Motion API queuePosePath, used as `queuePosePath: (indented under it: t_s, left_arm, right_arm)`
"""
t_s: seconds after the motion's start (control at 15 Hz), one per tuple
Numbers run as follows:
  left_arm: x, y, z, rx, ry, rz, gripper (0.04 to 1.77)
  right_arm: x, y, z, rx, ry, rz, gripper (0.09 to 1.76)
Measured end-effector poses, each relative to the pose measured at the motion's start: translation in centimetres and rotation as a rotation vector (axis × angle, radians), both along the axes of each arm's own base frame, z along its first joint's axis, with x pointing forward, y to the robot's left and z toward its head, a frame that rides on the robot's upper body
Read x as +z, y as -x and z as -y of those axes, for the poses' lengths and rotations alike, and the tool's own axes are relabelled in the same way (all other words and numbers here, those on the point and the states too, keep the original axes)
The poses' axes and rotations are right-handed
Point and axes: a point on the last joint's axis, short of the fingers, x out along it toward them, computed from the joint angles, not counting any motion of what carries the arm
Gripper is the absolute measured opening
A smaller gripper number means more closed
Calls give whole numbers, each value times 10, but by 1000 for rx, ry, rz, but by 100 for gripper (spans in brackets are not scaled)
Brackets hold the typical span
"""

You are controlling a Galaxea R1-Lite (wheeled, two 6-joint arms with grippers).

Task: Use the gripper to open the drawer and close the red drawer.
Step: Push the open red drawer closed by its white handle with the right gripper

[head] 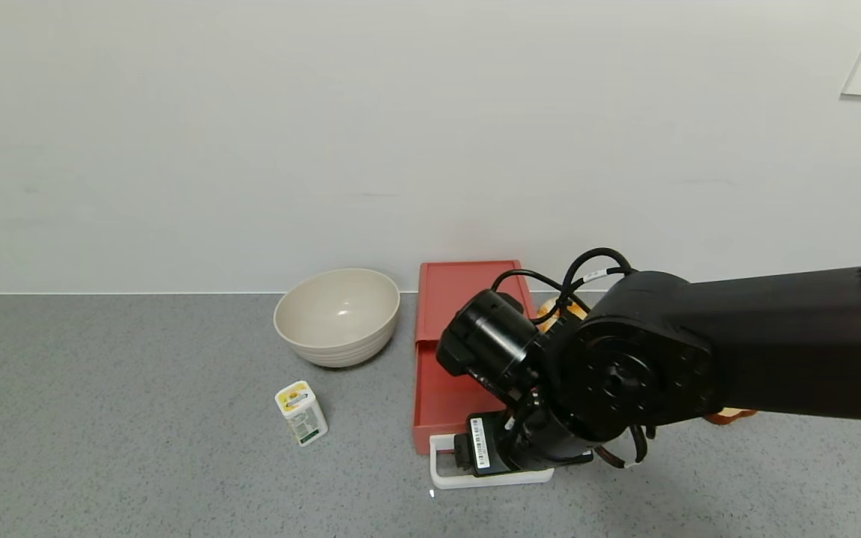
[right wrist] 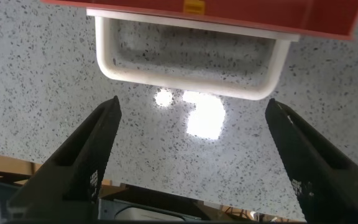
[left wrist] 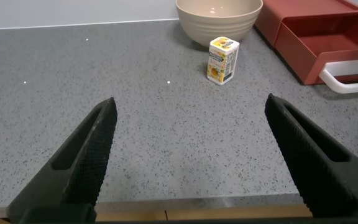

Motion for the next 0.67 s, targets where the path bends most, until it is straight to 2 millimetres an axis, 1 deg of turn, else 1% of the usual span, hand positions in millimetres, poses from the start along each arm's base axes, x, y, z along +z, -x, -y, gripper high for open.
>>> queuePosePath:
  t_s: [0.33, 0.67]
  left_arm:
    - [0, 0, 0, 0, 0, -1, 172]
    - [0, 0, 0, 0, -3, -1, 172]
  right_arm:
    - [-13, -15, -16, -44, 16, 30, 171]
    - [-20, -26, -24, -67, 41, 4, 171]
